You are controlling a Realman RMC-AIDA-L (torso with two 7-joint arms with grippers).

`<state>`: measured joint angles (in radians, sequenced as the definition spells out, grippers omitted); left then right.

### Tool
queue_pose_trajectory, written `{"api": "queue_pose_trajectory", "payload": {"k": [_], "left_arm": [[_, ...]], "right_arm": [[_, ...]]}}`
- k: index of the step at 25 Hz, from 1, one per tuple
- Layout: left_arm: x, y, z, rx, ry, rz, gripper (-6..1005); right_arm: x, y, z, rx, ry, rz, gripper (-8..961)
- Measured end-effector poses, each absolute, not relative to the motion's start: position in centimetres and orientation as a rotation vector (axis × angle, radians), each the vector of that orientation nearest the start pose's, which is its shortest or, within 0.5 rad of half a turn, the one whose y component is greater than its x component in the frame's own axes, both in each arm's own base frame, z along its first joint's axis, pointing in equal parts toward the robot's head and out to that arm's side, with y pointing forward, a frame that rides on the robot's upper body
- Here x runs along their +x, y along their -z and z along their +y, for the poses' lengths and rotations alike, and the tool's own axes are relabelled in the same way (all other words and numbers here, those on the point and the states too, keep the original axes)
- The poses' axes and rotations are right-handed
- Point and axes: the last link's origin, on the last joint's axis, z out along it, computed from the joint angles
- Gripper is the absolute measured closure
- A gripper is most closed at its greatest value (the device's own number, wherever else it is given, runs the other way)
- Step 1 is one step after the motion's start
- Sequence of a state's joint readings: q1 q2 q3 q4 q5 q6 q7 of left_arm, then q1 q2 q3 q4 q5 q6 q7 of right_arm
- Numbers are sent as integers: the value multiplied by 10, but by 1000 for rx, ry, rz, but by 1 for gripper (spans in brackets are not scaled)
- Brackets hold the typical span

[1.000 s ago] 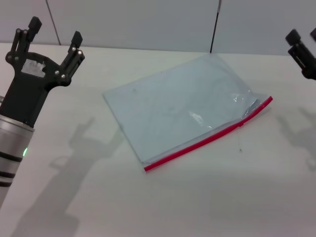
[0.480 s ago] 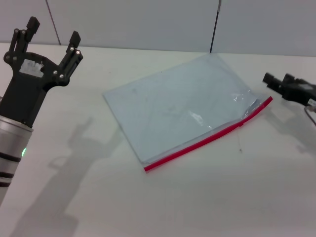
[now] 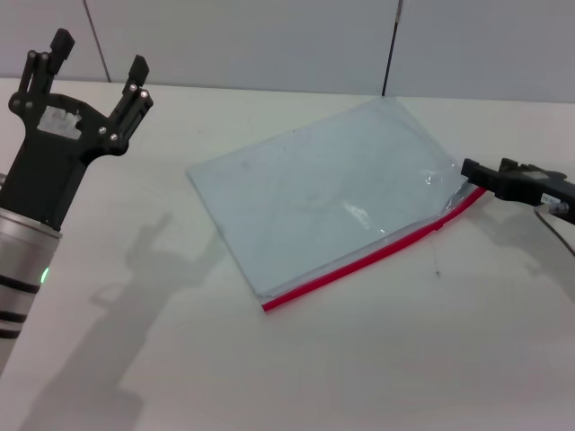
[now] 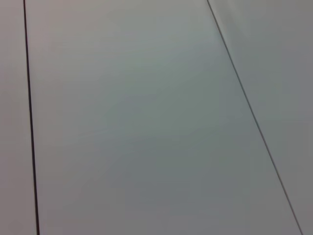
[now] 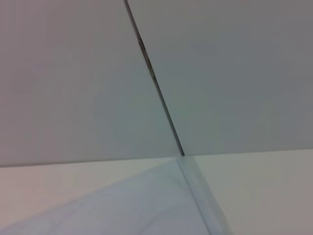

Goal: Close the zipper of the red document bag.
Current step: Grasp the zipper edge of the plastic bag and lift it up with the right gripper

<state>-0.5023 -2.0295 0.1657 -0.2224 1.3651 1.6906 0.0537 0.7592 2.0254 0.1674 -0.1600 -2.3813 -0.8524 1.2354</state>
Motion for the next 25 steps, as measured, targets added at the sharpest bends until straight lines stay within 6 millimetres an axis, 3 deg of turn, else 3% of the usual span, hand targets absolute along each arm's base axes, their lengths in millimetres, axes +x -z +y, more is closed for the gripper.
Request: {"api": "queue_pose_trajectory", "payload": {"k": [11,25], "left_arm": [[-274,-7,306,-1555,932,-63,156],[-273,-7,306,-1556,934,-60,157]], "right_arm": [[316,33,404,-2048,-469,1141,232],[293,50,409,-2151,-465,1125,241]]}}
